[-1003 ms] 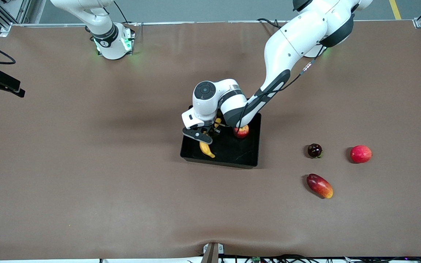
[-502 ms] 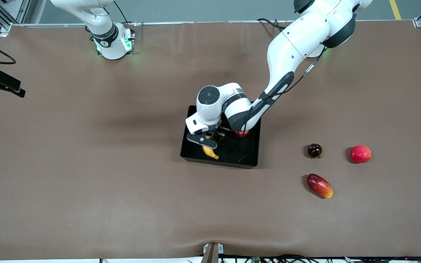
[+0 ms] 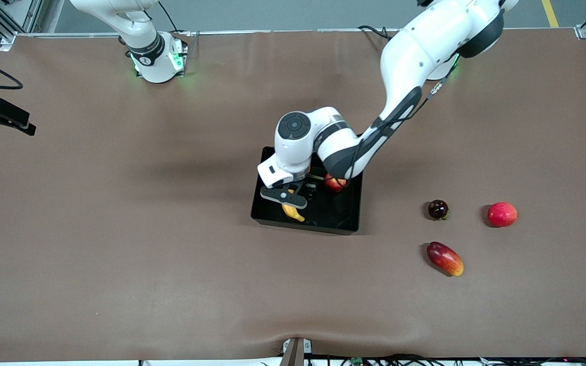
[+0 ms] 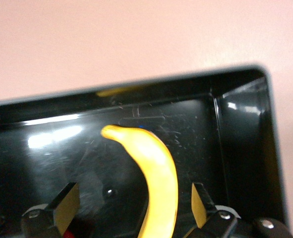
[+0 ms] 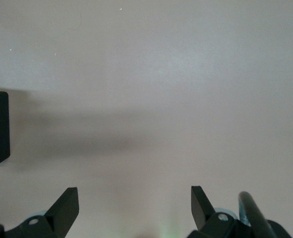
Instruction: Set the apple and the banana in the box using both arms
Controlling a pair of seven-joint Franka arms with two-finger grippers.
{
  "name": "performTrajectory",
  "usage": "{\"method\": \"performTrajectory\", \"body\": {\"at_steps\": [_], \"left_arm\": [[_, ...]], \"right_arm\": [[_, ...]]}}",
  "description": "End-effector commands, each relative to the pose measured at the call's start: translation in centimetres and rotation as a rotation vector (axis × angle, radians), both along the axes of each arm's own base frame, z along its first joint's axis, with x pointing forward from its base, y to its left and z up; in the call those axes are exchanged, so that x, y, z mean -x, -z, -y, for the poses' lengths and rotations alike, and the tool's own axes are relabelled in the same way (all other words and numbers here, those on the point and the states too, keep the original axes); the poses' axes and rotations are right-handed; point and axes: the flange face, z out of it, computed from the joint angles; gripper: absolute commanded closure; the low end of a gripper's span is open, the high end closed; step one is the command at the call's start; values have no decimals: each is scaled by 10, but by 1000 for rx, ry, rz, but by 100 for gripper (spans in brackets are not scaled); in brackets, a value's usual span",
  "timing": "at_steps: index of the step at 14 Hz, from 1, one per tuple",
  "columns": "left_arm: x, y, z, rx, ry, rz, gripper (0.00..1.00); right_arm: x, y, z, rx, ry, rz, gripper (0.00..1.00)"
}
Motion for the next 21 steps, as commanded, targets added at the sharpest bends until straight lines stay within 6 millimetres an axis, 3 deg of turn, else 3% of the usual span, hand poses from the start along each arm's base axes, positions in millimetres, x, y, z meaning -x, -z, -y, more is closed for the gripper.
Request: {"method": "performTrajectory", "body": {"at_steps": [1,4,7,10,13,15,18,21], "left_arm": [[-20,-76,-41,36,-97,-25,0],[-47,-143,-104,45,-170,-37,0],[-78,-190,-193,86,-343,-103,0],[-87,-224,-259,54,-449,-119,0],[-98,-238,-331,6,-443,-133,0],[-97,-248,-362,-28,-369,-140,0],[-83,-271,-380,-101,-339,-140,0],[-67,-297,-411,-155,-360,-157,0]], "right_arm": [[3,-4,2,15,-1,2,0],[3,-4,3,15,2,2,0],[3,-3,4,15,3,1,0],[3,-4,4,15,3,2,0],[3,-4,3,15,2,2,0],[3,-4,2,15,-1,2,0],[3,-4,3,15,2,2,0],[3,-3,4,15,3,1,0]]}}
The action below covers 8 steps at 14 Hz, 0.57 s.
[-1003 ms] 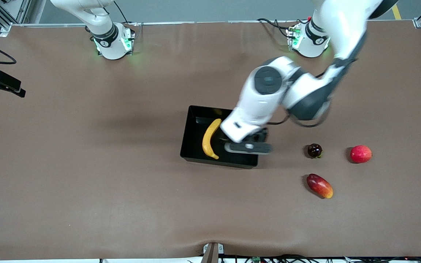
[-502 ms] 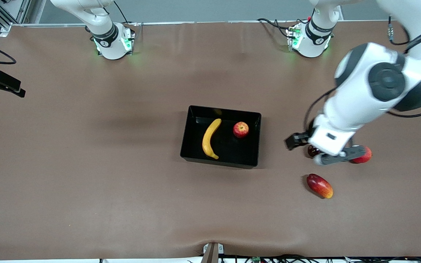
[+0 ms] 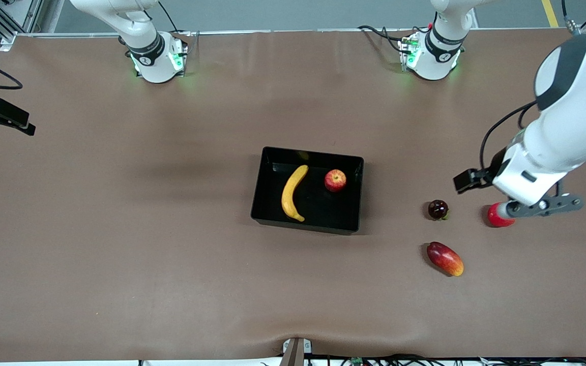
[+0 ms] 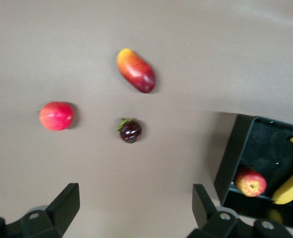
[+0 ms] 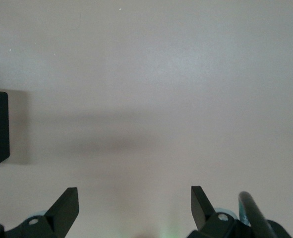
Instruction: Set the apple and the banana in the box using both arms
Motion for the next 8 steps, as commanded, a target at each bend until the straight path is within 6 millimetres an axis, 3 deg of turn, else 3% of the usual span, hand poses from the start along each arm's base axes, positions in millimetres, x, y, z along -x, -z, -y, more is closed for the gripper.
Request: {"method": "performTrajectory", "body": {"at_steps": [1,4,6,8], "left_arm": [[27,-29,-16,-69,24,-16,0],[39,-50,-18,-92,32,0,0],[46,-57,-33,-95,6,-3,0],[48,-62,-34,-93,3,8,0]], "right_arm": [[3,-4,3,15,2,2,0],[3,-4,1,15,-1,2,0],[3,-4,1,15,-2,4,0],[3,-4,1,15,-2,2,0]]}}
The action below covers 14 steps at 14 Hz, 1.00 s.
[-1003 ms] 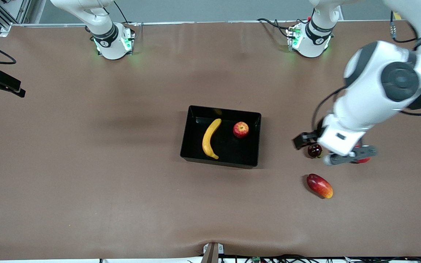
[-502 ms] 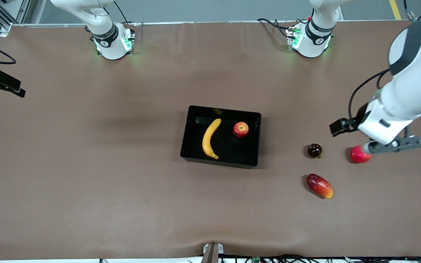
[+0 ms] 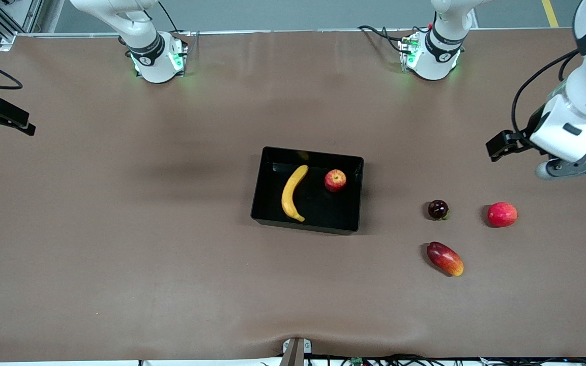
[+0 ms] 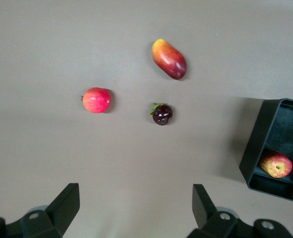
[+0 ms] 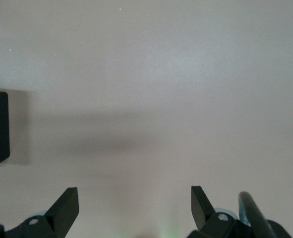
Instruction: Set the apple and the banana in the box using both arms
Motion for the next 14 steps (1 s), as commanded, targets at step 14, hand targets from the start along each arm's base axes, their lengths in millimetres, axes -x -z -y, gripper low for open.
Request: {"method": "performTrajectory", "body": {"at_steps": [14], "left_arm": [[72,-21,2,112,67,74,0]], "right_arm": [[3,-4,1,15,-2,2,0]]}}
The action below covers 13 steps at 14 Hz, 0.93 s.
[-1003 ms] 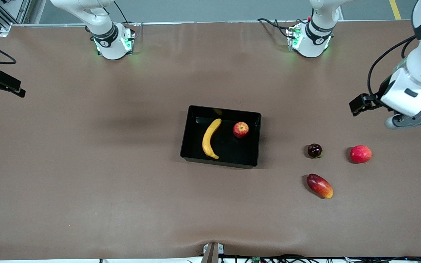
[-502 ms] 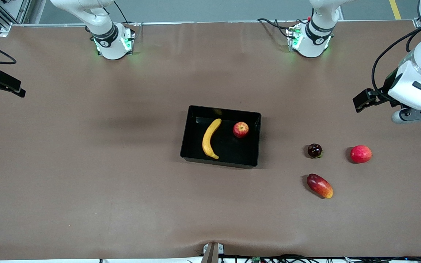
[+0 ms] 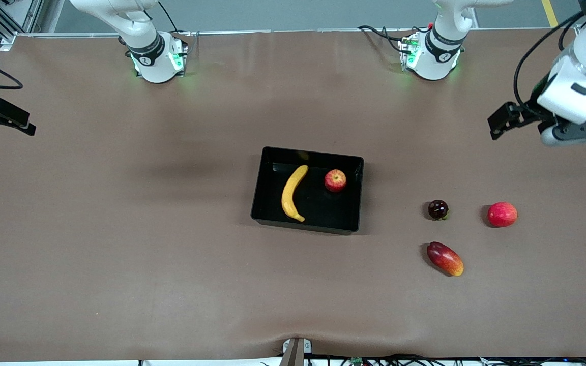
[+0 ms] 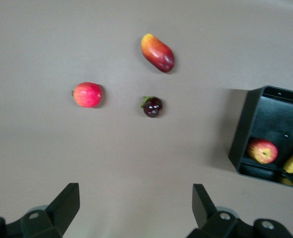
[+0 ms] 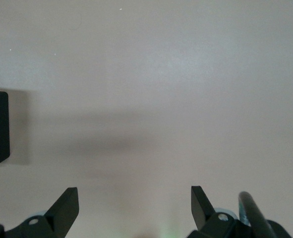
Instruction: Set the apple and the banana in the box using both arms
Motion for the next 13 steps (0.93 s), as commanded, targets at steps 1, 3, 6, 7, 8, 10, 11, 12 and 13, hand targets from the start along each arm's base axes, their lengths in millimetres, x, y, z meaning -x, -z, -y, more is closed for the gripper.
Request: {"method": "performTrajectory", "body": {"at_steps": [1,3,6,7,8,10,11,12,13], "left_arm": [[23,-11,-9,32,68,30,0],[34,-14,-9,30,88,34,0],[45,-16,-12,28,102,37,0],[44,-17,-15,28,105,37,0],[42,-17,-18,26,118,32,0],[38,-20,-23,20,122,36,0],[38,-20,-23,17,124,36,0],[38,-20,-25,18,123,36,0],[37,-20,-27,18,120,34,0]], "right_arm": [[3,-4,1,15,-1,2,0],[3,-4,3,15,2,4,0],[3,-4,3,15,2,4,0],[3,-4,3,15,2,4,0],[3,-4,4,15,4,4,0],[3,-4,3,15,2,4,0],[3,-4,3,15,2,4,0],[3,-4,3,15,2,4,0],[3,-4,3,15,2,4,0]]}}
